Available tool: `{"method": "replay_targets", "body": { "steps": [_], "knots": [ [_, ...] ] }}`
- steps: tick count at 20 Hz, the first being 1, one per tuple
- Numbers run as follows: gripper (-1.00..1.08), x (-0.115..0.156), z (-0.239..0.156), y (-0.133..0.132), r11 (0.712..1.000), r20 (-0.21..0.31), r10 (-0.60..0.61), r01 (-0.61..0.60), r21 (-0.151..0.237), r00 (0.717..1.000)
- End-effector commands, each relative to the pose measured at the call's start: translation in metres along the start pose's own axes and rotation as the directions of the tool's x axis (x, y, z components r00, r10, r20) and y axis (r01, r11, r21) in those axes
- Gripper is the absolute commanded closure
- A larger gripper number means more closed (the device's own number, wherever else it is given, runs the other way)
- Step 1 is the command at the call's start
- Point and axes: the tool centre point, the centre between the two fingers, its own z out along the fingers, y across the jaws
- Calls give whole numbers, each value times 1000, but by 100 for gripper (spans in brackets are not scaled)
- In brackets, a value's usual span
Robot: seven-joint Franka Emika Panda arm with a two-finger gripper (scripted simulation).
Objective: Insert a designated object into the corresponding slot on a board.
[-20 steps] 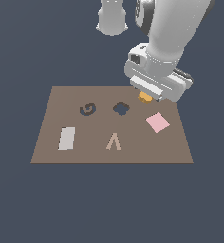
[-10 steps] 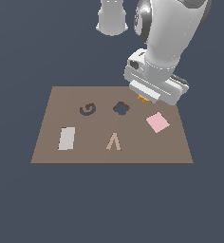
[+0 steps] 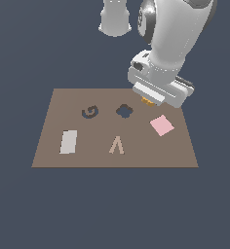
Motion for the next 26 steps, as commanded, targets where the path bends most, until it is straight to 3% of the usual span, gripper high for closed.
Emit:
{"method": "replay_targets", "body": {
  "steps": [1,10,21,26],
  "knots": [
    [108,0,0,0,1000,0,0,0,0,1000],
    [108,9,-3,5,1000,1,2,-2,-1,1000],
    [108,79,-9,38,1000,2,16,-16,-2,1000],
    [108,96,-10,45,1000,2,19,-19,-2,1000]
  ]
}}
